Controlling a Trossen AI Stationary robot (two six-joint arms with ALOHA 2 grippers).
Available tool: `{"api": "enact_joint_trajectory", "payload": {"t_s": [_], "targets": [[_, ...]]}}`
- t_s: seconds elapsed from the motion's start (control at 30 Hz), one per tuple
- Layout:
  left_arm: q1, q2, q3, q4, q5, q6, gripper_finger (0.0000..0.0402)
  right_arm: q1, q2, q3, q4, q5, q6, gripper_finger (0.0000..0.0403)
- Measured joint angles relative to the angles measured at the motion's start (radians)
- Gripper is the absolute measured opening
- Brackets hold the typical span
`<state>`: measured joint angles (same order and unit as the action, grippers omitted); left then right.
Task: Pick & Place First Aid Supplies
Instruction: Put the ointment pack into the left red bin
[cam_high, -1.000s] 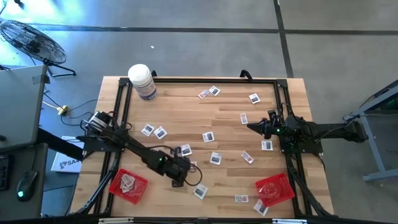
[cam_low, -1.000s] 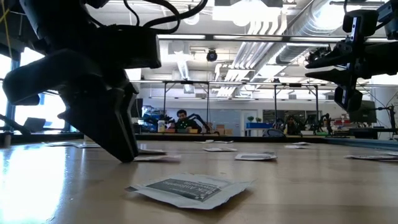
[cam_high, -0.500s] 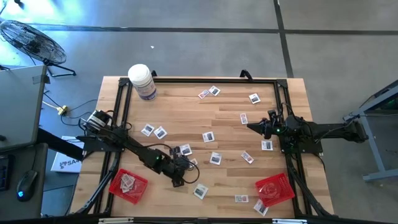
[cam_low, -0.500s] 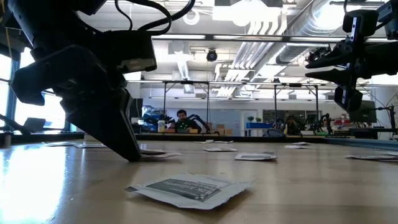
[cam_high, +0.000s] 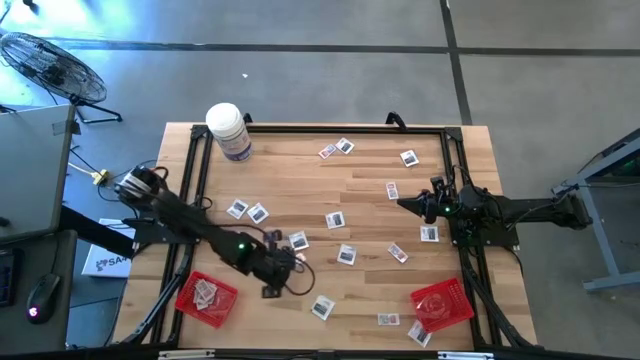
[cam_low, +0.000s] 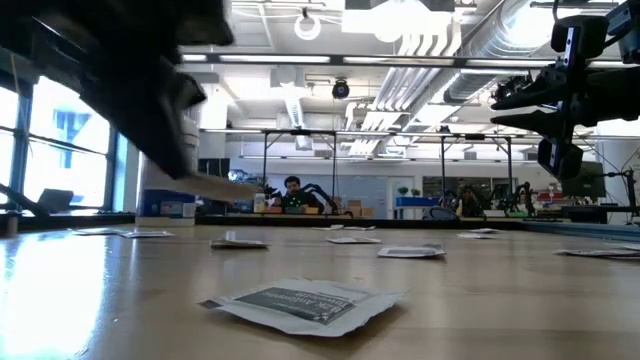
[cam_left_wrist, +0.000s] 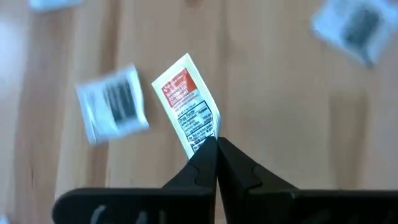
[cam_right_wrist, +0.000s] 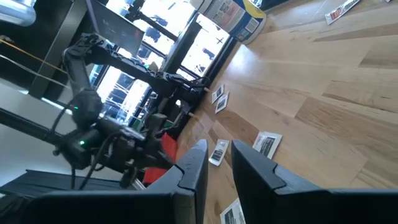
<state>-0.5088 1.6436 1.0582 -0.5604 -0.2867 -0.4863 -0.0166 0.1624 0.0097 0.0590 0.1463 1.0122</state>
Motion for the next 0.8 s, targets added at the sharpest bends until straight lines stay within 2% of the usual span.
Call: {"api": "enact_joint_trajectory", "payload": {"t_s": [0.17,0.27,0.4,0.57,0.7,0.8], "targets": [[-0.065,-0.062,0.111,-0.308,0.122,-0.071,0.0,0.0,0.001,0.0,-0.001,0.0,0.0,0.0064],[-0.115,-0.07,0.171,-0.561,0.232,-0.202,0.0,0.0,0.006,0.0,-0.002,0.0,0.0,0.0064],[-0.21,-0.071,0.227,-0.754,0.412,-0.4,0.0,0.0,0.015,0.0,-0.002,-0.001,0.0,0.0064],[-0.348,-0.07,0.229,-0.753,0.571,-0.671,0.0,0.0,0.021,0.0,-0.002,0.0,0.0,0.0064],[-0.44,-0.071,0.225,-0.747,0.584,-0.875,0.0,0.0,0.021,0.0,-0.002,0.0,0.0,0.0064],[-0.485,-0.071,0.193,-0.741,0.565,-0.957,0.0,0.0,0.021,0.0,-0.002,0.0,0.0,0.0064]]}}
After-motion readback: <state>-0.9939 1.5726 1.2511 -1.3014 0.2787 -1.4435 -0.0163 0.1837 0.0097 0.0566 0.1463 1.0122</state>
